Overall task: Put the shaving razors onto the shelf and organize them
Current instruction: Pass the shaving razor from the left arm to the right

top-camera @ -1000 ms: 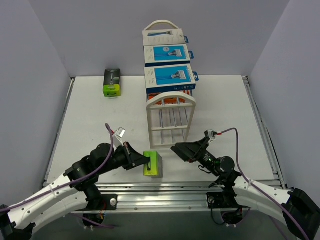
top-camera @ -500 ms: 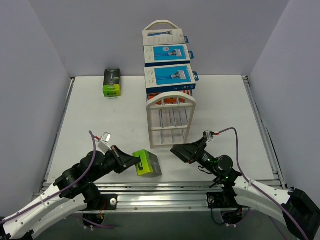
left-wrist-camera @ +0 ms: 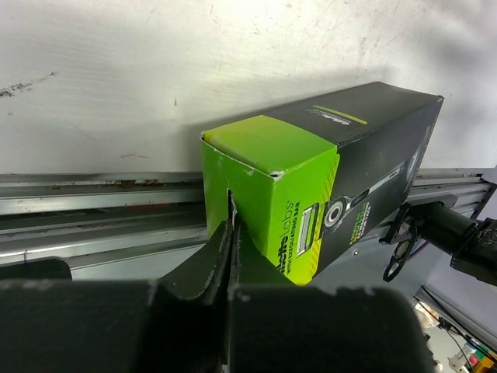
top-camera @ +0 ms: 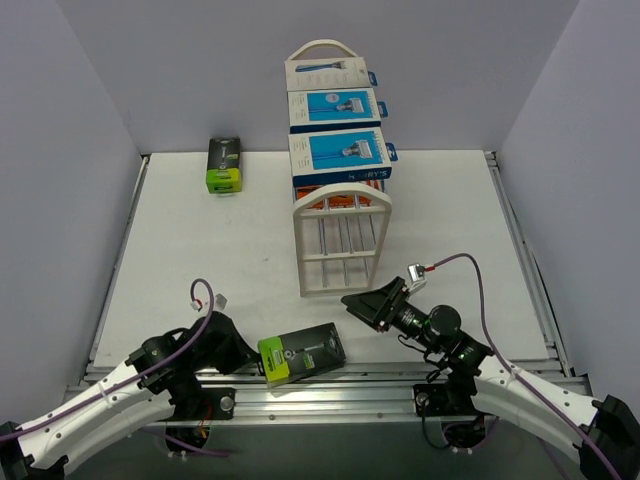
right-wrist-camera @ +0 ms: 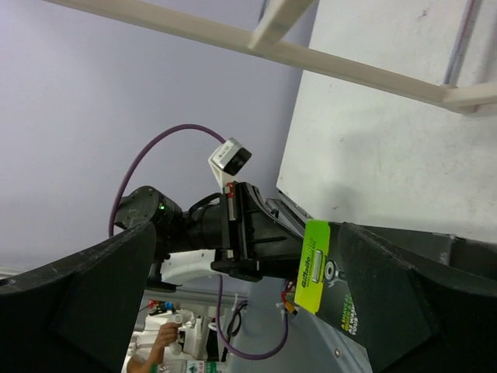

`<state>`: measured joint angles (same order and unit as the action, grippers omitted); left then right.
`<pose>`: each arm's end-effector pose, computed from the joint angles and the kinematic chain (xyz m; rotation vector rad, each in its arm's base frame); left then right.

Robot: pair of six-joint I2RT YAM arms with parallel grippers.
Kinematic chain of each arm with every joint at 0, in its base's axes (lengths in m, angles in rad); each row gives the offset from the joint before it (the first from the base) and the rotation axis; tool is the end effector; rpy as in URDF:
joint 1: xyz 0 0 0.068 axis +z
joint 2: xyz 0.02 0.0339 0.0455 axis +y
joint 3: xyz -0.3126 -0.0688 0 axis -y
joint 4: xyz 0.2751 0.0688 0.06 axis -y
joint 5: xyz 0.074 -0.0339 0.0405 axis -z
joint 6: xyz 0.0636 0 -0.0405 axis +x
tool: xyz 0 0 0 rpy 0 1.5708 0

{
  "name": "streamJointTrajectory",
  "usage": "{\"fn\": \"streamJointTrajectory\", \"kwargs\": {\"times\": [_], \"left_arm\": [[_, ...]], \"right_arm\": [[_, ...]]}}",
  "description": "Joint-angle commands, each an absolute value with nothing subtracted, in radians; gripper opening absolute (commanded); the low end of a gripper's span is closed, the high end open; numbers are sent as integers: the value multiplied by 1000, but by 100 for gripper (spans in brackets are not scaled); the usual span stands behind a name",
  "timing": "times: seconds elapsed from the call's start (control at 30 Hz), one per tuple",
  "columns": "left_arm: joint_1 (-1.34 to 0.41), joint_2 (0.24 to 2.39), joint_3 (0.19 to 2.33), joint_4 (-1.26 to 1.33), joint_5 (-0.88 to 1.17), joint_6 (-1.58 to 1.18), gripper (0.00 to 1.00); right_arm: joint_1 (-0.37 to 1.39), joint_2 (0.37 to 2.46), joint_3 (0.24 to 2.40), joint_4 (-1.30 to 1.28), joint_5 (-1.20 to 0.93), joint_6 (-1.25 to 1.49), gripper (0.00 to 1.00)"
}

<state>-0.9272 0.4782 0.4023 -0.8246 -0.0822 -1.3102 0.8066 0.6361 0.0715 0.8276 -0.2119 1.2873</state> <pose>0.0682 -0.0822 0.1887 -0.5454 2.6125 -0.7881 0.1042 0.1280 0.2381 0.1626 1.5818 1.8634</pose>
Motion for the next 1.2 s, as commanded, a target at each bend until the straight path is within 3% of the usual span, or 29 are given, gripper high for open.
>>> {"fn": "streamJointTrajectory", "kwargs": {"times": [0.0,0.3,0.8,1.17], "left_arm": [[-930,472,446,-831,-57,-1324,2],[-930,479,442,-779,-41,-1324,2],[-931,528,420,-718,-46,-1313,2],[-930,554,384,-655,-48,-1322,2]], "right_arm": [[816,578,127,648,-176,1255,100],[833,630,170,408,-236,1236,100],[1022,563,199,83,-127,1316,100],[1141,601,146,139,-80,1446,100]]}}
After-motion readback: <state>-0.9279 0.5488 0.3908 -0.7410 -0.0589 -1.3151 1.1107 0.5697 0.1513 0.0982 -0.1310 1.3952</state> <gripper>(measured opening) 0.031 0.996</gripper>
